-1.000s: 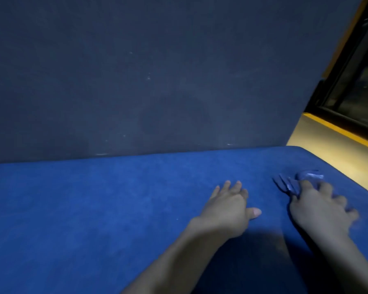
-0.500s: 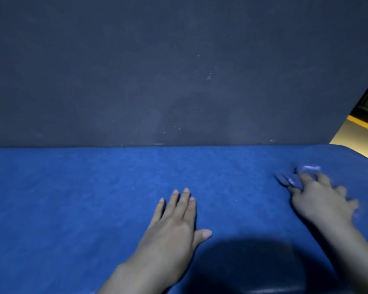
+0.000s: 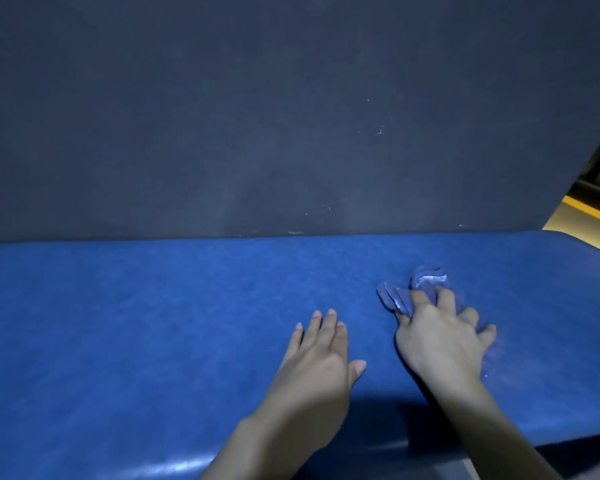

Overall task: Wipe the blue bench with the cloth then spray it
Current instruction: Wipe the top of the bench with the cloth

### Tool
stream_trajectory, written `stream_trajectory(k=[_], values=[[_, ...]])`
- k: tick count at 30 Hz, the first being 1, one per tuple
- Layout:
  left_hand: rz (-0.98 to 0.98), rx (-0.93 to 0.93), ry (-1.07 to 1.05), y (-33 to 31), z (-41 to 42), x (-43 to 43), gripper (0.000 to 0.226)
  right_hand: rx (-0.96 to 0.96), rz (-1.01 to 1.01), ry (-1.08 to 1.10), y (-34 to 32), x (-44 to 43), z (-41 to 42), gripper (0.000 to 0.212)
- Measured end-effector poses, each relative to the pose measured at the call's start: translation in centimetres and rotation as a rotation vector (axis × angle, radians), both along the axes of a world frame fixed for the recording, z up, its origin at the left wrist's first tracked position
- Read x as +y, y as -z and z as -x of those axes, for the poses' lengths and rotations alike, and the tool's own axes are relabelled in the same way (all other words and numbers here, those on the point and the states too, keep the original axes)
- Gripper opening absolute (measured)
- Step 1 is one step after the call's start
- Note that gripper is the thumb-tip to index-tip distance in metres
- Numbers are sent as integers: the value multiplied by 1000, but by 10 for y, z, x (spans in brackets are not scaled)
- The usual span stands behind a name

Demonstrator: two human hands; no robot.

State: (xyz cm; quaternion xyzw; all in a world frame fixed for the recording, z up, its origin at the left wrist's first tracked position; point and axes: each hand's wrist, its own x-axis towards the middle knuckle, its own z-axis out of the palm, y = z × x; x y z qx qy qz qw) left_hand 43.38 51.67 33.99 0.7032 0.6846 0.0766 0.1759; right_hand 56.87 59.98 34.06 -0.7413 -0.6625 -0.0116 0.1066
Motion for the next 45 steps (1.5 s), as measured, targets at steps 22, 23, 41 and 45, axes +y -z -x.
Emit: stream_trajectory(k=[22,23,41,45], values=[[-135,185,-433,4,192,-150,54,104,-39,-439,2,-162,202,36],[-140,179,-455,5,198,-155,54,115,-46,-459,2,-168,213,34],[-71,75,-418,8,265,-216,59,107,-127,-280,4,-191,251,31],[-67,73,-415,10,267,-215,58,151,-100,-247,5,-205,263,29]])
